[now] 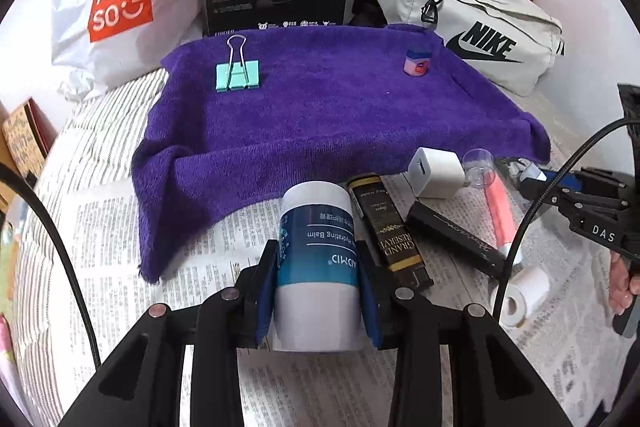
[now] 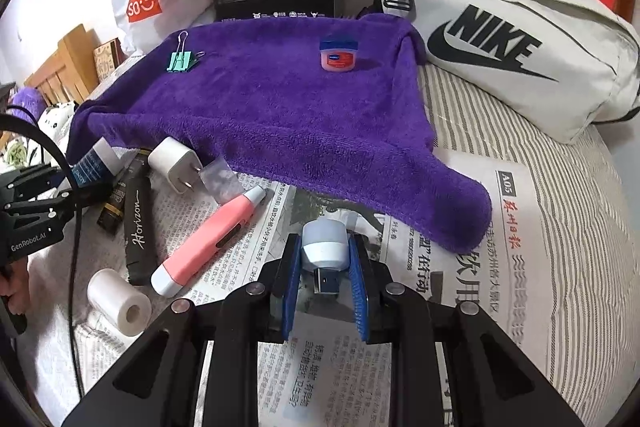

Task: Organize rigid objects
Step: 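Carry the USB light onto the towel and open the right tool while the left tool carries the balm tube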

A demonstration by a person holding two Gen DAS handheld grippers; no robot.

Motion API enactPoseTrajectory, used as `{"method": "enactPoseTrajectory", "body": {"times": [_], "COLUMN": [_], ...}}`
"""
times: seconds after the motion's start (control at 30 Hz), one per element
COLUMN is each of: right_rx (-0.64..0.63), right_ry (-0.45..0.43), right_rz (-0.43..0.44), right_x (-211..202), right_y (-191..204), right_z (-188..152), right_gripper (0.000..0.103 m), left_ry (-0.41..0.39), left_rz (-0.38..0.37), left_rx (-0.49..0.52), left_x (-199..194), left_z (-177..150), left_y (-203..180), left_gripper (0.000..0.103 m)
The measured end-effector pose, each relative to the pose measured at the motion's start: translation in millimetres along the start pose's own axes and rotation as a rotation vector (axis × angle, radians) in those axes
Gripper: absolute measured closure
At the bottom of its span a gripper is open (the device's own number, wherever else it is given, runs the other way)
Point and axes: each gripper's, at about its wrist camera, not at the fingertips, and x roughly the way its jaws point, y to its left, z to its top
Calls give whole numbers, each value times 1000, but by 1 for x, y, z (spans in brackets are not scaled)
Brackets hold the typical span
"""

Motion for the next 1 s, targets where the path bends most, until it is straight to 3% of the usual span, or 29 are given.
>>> {"method": "enactPoseTrajectory", "body": {"times": [0.4, 1.0], "right_rx": [0, -40], "right_ry": [-21, -86], "right_rz": [19, 36], "right_x": [-21, -42], "right_y": [0, 5], "right_z": [5, 45], "right_gripper": [80, 80], "left_ry": [-8, -62], "left_rz": [-17, -10], "left_rx": [-61, -76], "left_x": [-24, -47], "left_z": [-4, 30], "left_y": [13, 29], "left_gripper": [69, 69]}}
